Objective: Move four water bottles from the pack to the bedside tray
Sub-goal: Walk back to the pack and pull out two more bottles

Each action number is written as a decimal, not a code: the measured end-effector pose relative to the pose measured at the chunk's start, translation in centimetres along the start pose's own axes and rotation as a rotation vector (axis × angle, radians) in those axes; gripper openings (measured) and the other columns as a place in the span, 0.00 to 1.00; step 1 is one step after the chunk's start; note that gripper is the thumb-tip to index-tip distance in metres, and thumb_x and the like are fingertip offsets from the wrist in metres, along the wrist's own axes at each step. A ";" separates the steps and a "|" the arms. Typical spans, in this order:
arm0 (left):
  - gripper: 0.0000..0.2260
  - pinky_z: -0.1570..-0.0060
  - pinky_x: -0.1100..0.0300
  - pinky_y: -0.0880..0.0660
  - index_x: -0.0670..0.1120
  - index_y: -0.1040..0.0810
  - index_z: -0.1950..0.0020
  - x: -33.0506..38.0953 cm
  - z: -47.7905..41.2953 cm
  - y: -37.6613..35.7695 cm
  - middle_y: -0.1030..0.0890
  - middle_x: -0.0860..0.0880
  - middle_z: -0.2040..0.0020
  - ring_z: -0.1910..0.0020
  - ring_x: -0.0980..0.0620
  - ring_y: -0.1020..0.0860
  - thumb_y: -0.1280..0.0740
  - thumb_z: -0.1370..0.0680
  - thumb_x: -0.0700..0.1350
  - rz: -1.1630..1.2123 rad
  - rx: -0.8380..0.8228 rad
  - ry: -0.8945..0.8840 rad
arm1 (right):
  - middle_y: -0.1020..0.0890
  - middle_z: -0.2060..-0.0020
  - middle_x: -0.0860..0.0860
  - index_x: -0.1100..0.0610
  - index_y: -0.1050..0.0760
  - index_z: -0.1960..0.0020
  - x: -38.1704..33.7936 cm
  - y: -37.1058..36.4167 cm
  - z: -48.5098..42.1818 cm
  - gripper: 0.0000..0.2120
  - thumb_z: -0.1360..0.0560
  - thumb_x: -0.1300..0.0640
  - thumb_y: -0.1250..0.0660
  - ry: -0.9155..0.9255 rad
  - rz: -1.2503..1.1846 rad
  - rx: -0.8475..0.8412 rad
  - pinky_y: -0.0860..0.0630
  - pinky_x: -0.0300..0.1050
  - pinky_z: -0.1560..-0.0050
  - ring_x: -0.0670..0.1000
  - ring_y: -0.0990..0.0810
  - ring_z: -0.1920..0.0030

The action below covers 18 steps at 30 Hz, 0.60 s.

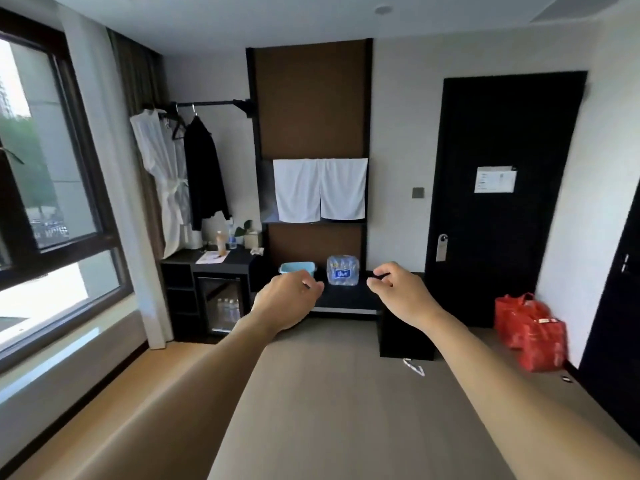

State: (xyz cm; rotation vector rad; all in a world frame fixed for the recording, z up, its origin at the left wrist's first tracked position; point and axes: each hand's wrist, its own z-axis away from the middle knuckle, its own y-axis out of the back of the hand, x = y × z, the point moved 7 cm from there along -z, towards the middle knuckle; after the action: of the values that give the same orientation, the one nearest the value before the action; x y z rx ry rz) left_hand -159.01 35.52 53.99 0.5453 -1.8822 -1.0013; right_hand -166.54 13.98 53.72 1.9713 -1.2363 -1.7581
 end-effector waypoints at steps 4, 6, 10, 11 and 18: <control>0.23 0.53 0.52 0.27 0.61 0.21 0.48 -3.5 -14.0 -3.1 0.17 0.53 0.46 0.48 0.46 0.19 0.47 0.27 0.73 0.061 -0.016 0.011 | 0.17 0.43 0.51 0.54 0.22 0.38 3.8 -3.6 -13.0 0.17 0.18 0.44 0.39 0.010 0.020 -0.018 0.31 0.43 0.49 0.49 0.22 0.45; 0.29 0.51 0.51 0.26 0.60 0.21 0.43 -4.9 -21.8 -3.8 0.17 0.53 0.47 0.47 0.47 0.19 0.49 0.28 0.75 0.064 -0.033 -0.008 | 0.17 0.41 0.53 0.57 0.22 0.38 4.9 -4.4 -20.0 0.20 0.17 0.42 0.41 -0.001 0.048 -0.019 0.29 0.46 0.47 0.51 0.21 0.43; 0.21 0.56 0.54 0.26 0.64 0.24 0.51 -7.7 -37.2 -4.6 0.19 0.58 0.49 0.53 0.51 0.19 0.47 0.29 0.74 0.060 -0.041 -0.019 | 0.15 0.46 0.57 0.62 0.22 0.41 6.5 -5.0 -34.3 0.22 0.18 0.43 0.40 -0.021 0.089 -0.015 0.23 0.53 0.42 0.58 0.18 0.42; 0.19 0.57 0.54 0.25 0.64 0.25 0.54 -8.4 -40.7 -5.0 0.18 0.58 0.50 0.54 0.52 0.19 0.46 0.29 0.74 0.066 -0.035 -0.016 | 0.16 0.48 0.52 0.58 0.22 0.42 7.1 -5.1 -37.5 0.20 0.17 0.42 0.40 -0.031 0.083 -0.008 0.23 0.49 0.45 0.53 0.18 0.45; 0.15 0.43 0.47 0.21 0.59 0.20 0.50 -13.4 -62.7 -13.0 0.17 0.60 0.54 0.50 0.52 0.18 0.39 0.25 0.66 0.051 -0.027 -0.014 | 0.20 0.56 0.48 0.54 0.26 0.53 16.0 -9.1 -59.2 0.21 0.17 0.38 0.46 -0.086 0.012 0.048 0.28 0.42 0.57 0.51 0.20 0.52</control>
State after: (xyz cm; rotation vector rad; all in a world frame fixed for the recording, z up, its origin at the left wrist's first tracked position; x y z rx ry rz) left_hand -98.25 11.22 52.79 0.4734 -1.8834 -0.9983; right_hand -110.51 -12.48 51.60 1.9271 -1.3265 -1.8422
